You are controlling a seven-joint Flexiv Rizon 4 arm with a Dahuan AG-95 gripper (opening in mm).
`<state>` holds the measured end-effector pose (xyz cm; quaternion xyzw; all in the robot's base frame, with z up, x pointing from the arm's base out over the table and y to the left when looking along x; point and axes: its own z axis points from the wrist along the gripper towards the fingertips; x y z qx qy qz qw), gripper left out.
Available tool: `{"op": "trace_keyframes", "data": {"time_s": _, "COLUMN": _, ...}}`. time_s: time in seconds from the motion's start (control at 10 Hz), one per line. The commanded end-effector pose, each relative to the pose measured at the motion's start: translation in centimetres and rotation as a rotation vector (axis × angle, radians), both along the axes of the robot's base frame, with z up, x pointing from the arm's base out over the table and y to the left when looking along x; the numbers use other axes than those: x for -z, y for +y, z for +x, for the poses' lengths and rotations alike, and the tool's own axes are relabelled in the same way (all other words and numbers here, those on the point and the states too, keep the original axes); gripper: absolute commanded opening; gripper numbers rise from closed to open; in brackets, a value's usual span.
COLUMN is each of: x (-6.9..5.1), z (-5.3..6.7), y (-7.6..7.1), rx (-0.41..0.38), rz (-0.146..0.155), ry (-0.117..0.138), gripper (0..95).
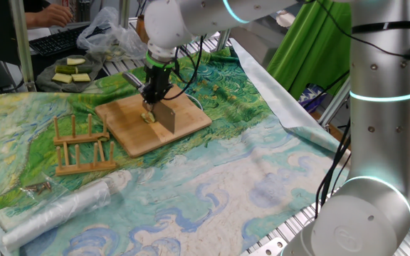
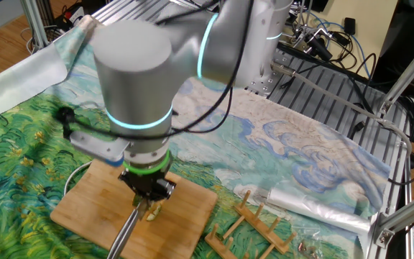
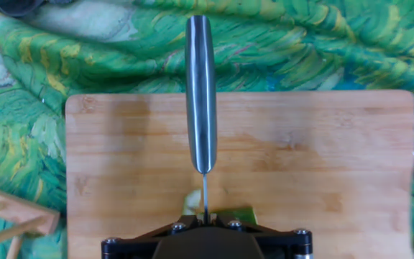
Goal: Chop the cucumber into shreds
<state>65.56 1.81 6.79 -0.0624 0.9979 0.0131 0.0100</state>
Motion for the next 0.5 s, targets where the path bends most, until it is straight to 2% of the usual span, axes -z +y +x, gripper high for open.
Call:
{"op": "trace_keyframes", "data": {"time_s": 0.1, "x": -0.70, "z": 0.10, "y": -0.40, "rx": -0.009, "rz": -0.006, "ry": 0.002, "gripper": 0.0}}
{"op": "trace_keyframes", "data": {"time_s": 0.5, "x": -0.64, "z": 0.09, "y": -0.71, "rx": -0.014, "rz": -0.005, "ry": -0.008, "gripper": 0.0}}
